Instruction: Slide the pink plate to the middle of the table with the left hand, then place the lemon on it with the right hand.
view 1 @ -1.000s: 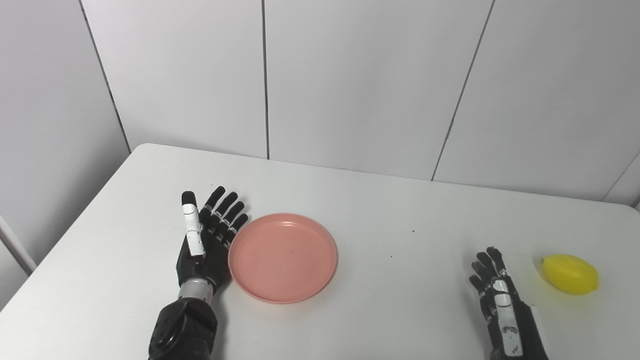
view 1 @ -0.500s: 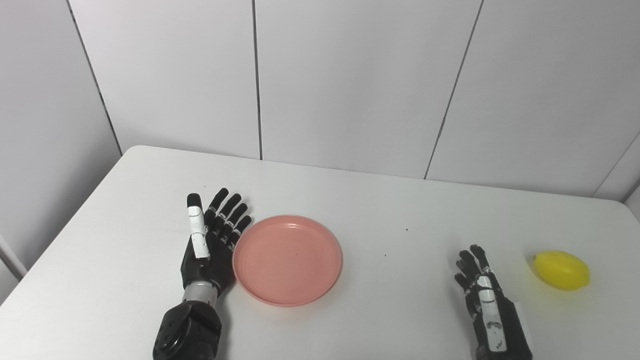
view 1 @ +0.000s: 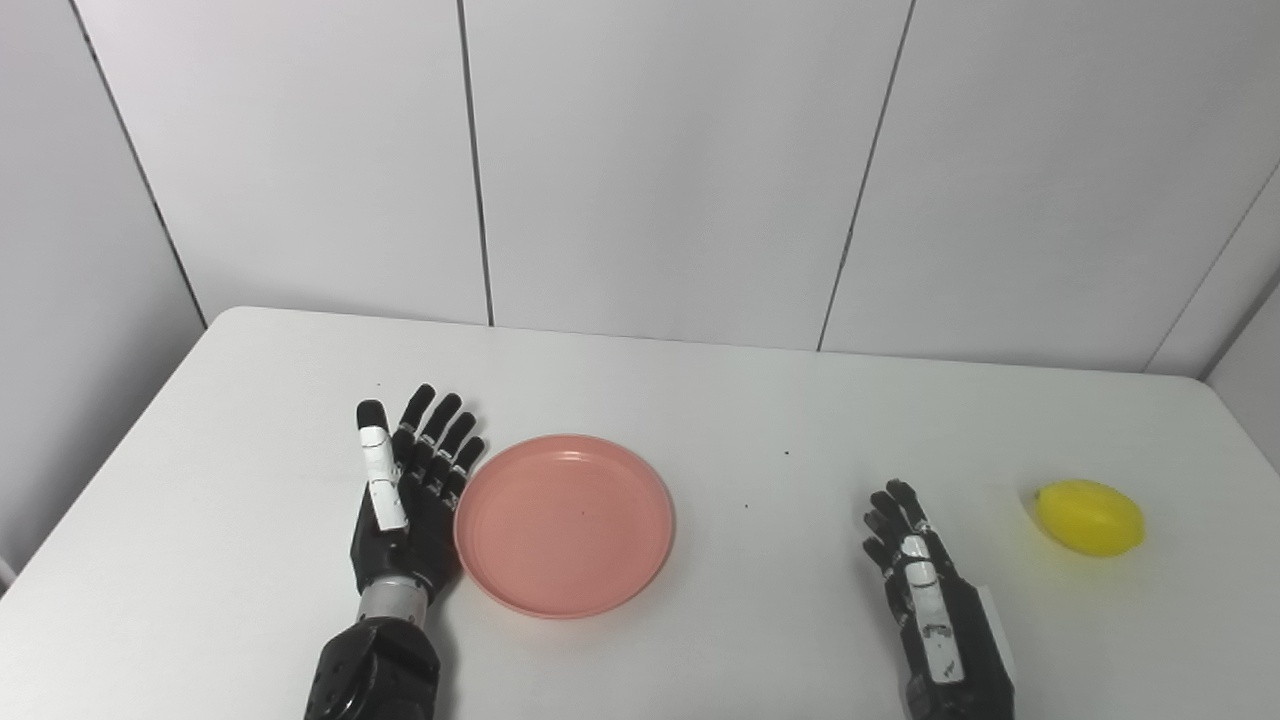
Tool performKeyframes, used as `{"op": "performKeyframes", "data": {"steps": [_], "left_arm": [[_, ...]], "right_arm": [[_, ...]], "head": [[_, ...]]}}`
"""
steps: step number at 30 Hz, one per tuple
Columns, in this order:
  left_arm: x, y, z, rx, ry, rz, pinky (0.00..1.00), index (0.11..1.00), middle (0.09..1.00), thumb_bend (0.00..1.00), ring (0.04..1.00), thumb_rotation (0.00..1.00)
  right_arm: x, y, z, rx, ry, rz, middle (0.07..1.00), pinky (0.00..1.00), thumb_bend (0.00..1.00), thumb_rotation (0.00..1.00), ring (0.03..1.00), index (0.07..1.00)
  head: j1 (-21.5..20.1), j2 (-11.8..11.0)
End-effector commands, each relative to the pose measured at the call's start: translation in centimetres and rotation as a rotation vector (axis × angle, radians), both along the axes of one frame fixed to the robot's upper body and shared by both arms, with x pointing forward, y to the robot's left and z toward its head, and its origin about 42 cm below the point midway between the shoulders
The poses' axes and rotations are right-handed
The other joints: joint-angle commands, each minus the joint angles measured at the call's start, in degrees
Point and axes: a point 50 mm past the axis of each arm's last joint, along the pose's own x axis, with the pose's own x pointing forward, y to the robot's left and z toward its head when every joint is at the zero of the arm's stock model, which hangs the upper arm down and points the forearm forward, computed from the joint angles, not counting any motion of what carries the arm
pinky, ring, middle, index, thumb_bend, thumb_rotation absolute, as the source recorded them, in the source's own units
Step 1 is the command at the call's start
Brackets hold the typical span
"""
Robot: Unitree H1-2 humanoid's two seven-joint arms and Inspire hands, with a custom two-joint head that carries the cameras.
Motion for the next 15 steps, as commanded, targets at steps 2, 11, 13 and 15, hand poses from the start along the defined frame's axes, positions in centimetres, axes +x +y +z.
{"op": "performKeyframes", "data": {"steps": [2,11,13,15], "left_arm": [[-0.2,-1.1,-1.2,-0.003,0.061,-0.015,0.96,0.908,0.906,0.89,0.932,0.85],[-0.2,-1.3,-1.0,0.016,0.063,-0.023,0.97,0.907,0.89,0.88,0.926,0.83],[-0.2,-1.3,-0.9,0.02,0.062,-0.032,0.97,0.91,0.891,0.87,0.926,0.83],[-0.1,-1.3,-0.8,0.027,0.063,-0.04,0.98,0.915,0.894,0.87,0.929,0.84]], "right_arm": [[0.3,0.8,0.8,0.017,-0.017,0.002,0.924,0.97,0.78,0.84,0.939,0.928],[0.4,1.8,1.0,0.023,-0.017,0.001,0.922,0.97,0.74,0.84,0.935,0.927],[0.4,2.1,1.1,0.024,-0.018,0.002,0.923,0.97,0.74,0.84,0.936,0.929],[0.4,2.4,1.1,0.023,-0.016,0.004,0.923,0.96,0.73,0.84,0.936,0.928]], "head": [[-0.6,0.1],[-1.3,0.4],[-1.7,0.5],[-2.3,0.6]]}}
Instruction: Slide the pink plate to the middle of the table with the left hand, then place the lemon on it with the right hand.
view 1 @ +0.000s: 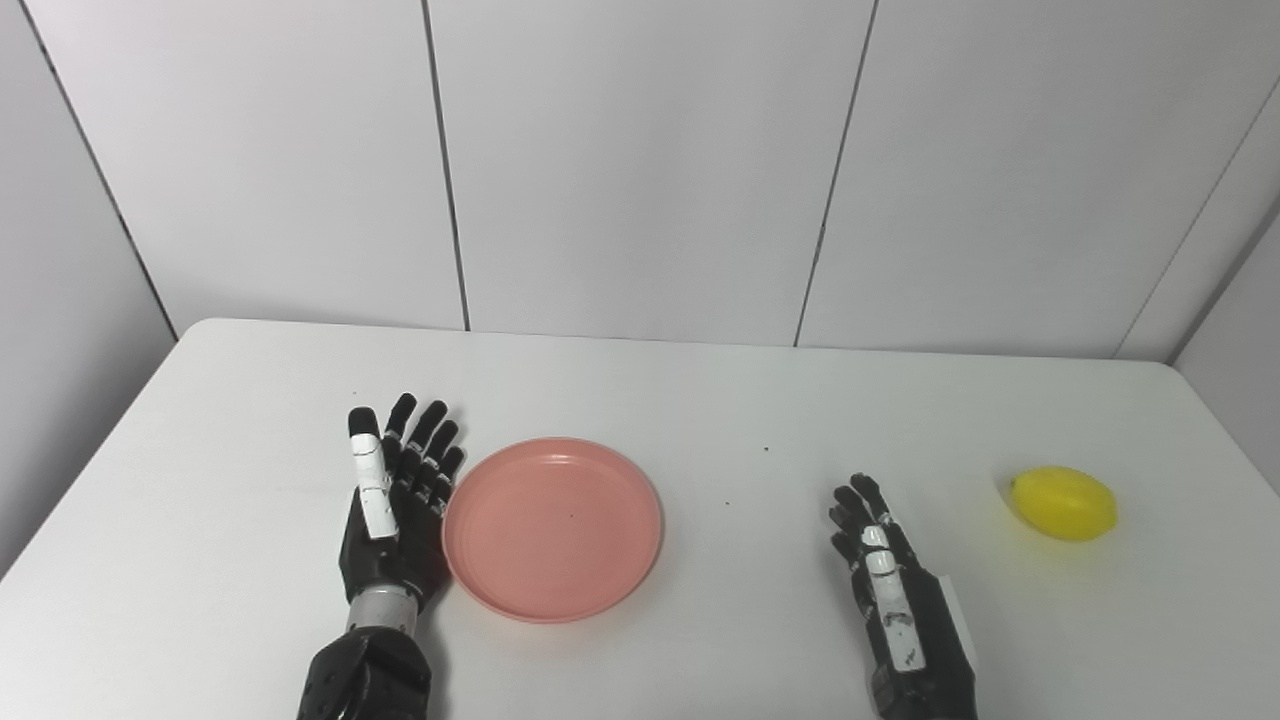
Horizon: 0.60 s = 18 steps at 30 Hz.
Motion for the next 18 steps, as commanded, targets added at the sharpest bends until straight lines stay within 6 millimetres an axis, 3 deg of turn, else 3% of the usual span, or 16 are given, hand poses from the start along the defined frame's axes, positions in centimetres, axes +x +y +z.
{"op": "performKeyframes", "data": {"steps": [1,8,18], "left_arm": [[-0.2,-0.8,-0.9,0.002,0.064,-0.025,0.99,0.921,0.903,0.87,0.934,0.85],[0.2,-0.7,-0.7,-0.002,0.064,-0.052,1.0,0.929,0.909,0.9,0.924,0.83],[0.1,-0.9,-0.9,-0.013,0.086,-0.077,1.0,0.896,0.906,0.89,0.935,0.8]], "right_arm": [[0.4,0.9,1.2,0.012,-0.028,0.012,0.924,0.96,0.73,0.84,0.937,0.931],[0.8,2.4,1.4,0.014,-0.035,0.022,0.928,0.96,0.72,0.83,0.938,0.94],[1.2,3.6,1.6,-0.021,-0.042,0.019,0.92,0.93,0.76,0.85,0.923,0.926]], "head": [[0.0,-0.1],[-3.8,0.8],[-5.3,1.3]]}}
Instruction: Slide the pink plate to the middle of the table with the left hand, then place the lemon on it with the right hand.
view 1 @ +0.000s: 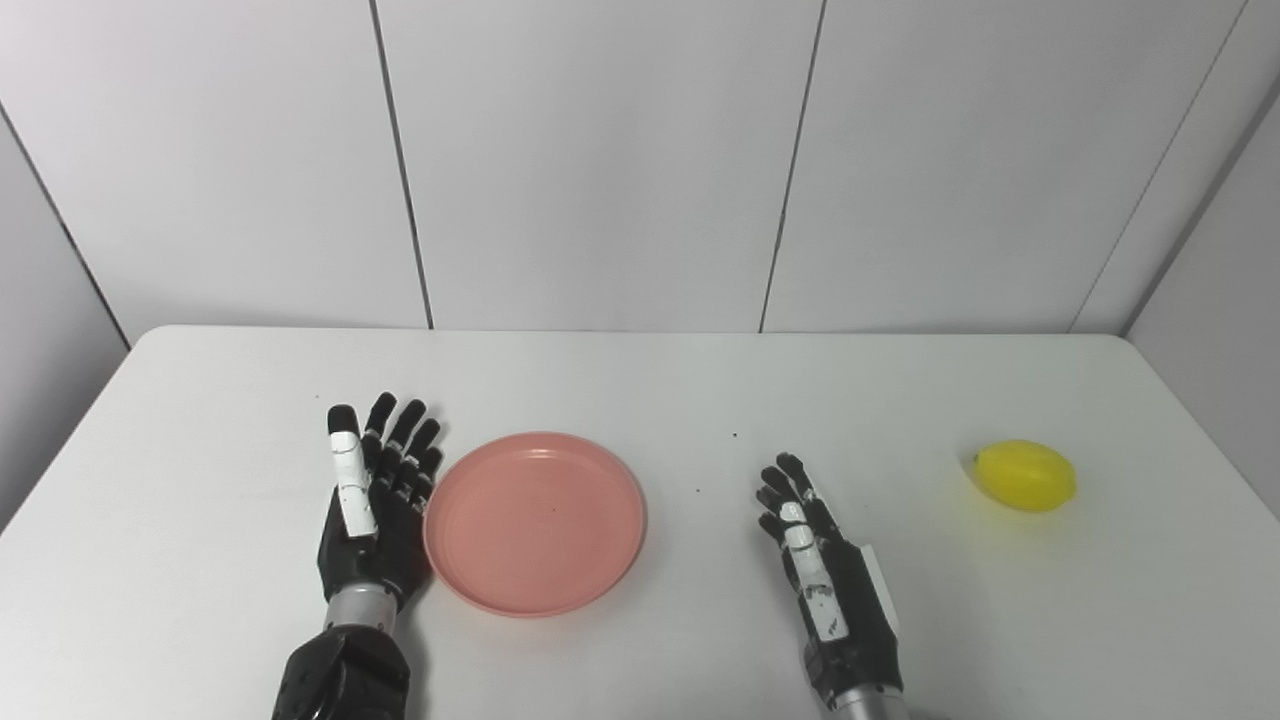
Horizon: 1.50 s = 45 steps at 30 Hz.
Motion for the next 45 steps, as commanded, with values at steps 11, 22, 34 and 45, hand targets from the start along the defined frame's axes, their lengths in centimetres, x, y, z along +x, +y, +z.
{"op": "performKeyframes", "data": {"steps": [11,22,34,45], "left_arm": [[-0.8,-1.8,-1.3,-0.029,0.084,-0.067,0.93,0.889,0.895,0.84,0.898,0.83],[-1.2,-2.8,-1.1,-0.032,0.094,-0.09,0.92,0.883,0.885,0.82,0.896,0.83],[-1.3,-3.8,-1.3,-0.018,0.092,-0.116,0.93,0.903,0.877,0.85,0.895,0.81],[-0.4,-3.1,-2.0,-0.032,0.104,-0.098,0.95,0.912,0.913,0.83,0.917,0.84]], "right_arm": [[0.7,0.6,1.1,0.0,-0.052,0.011,0.92,0.93,0.74,0.84,0.926,0.927],[0.7,0.6,1.1,0.002,-0.05,0.01,0.921,0.94,0.75,0.85,0.93,0.926],[0.8,0.6,0.9,-0.001,-0.053,0.004,0.921,0.94,0.76,0.84,0.93,0.925],[0.8,-0.1,0.9,0.009,-0.094,-0.105,0.889,0.92,0.72,0.8,0.89,0.89]], "head": [[0.1,0.0],[0.0,0.0],[-0.7,-0.5],[-3.8,-1.1]]}}
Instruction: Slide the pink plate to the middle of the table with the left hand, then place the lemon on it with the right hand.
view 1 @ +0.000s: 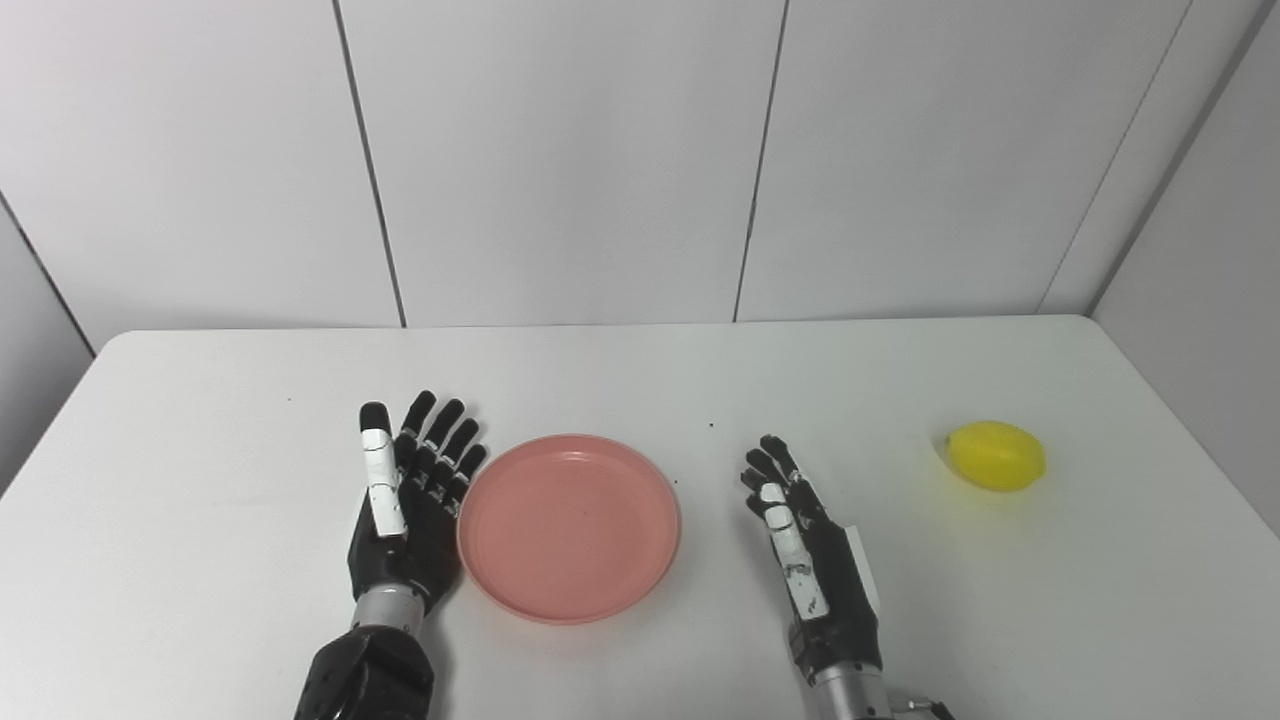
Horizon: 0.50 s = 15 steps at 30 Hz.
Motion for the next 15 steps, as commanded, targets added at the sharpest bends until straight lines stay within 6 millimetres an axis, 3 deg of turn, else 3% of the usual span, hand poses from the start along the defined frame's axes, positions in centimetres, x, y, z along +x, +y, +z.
{"op": "performKeyframes", "data": {"steps": [1,6,9,15], "left_arm": [[-0.4,0.2,-1.9,0.002,0.076,0.0,0.96,0.917,0.917,0.83,0.922,0.84],[-0.2,0.4,-2.2,-0.005,0.072,-0.006,0.96,0.922,0.916,0.83,0.925,0.84],[0.0,0.4,-2.4,-0.01,0.069,-0.011,0.97,0.93,0.916,0.83,0.932,0.83],[0.5,0.4,-2.9,-0.009,0.066,-0.023,0.98,0.942,0.926,0.83,0.943,0.84]], "right_arm": [[0.2,0.0,1.4,0.006,-0.079,-0.041,0.888,0.92,0.72,0.8,0.887,0.88],[0.3,-0.7,2.5,-0.035,-0.129,-0.129,0.867,0.86,0.71,0.79,0.861,0.844],[0.3,-1.1,3.1,-0.108,-0.147,-0.181,0.83,0.77,0.71,0.86,0.806,0.81],[0.4,-2.3,4.4,-0.17,-0.174,-0.221,0.808,0.74,0.73,0.87,0.767,0.794]], "head": [[-0.6,-0.1],[-2.7,-0.4],[-3.1,-0.7],[-3.7,-2.0]]}}
